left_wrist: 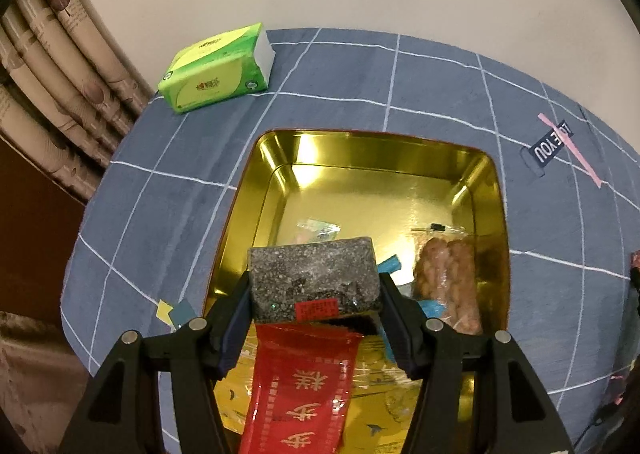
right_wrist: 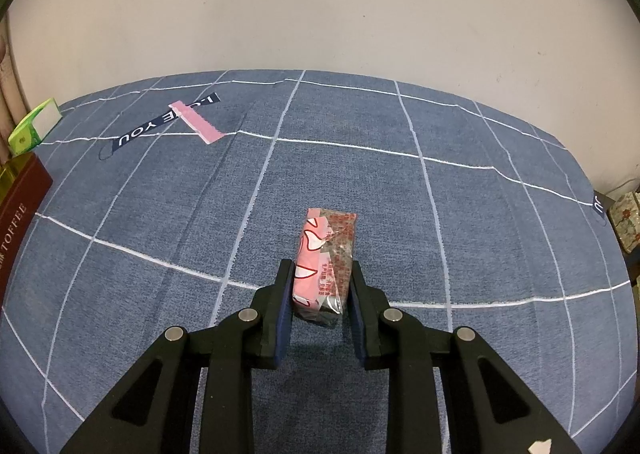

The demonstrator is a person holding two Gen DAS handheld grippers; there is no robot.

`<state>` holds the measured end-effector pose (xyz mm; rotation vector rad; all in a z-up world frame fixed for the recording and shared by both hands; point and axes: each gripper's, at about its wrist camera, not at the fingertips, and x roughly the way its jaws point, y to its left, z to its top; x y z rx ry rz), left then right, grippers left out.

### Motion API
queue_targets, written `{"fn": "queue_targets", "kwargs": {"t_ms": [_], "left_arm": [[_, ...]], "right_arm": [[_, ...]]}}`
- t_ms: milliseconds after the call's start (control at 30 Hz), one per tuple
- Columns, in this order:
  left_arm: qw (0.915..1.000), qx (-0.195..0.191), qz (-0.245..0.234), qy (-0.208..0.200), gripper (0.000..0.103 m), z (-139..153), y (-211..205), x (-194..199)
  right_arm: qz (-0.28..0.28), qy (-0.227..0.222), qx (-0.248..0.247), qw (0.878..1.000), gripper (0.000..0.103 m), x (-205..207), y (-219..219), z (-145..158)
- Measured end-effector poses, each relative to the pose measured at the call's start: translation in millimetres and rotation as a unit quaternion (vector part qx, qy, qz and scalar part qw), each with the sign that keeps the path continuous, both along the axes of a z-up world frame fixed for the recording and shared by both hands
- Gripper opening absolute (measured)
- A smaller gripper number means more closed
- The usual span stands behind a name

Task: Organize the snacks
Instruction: 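Carry the grey packet into the gold tin and open the left tool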

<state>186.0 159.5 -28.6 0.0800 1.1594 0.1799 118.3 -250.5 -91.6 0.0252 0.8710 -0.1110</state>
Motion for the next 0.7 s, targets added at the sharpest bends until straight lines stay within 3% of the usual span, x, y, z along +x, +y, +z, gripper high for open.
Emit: {"fn": "queue_targets", "kwargs": {"t_ms": [367, 700], "left_arm": [[0.9997, 0.023, -0.009, 0.006, 0.061, -8.2, 0.9, -0.9], [0.9995, 0.019, -0.022, 0.009, 0.061, -7.2, 1.4, -4.8]], "right_arm": [[0.000, 0.001, -0.012, 1.000, 0.024, 0.1, 1.8, 0.8], [0.000, 0.001, -0.017, 1.000, 0.024, 0.2, 2.5, 1.0]]}}
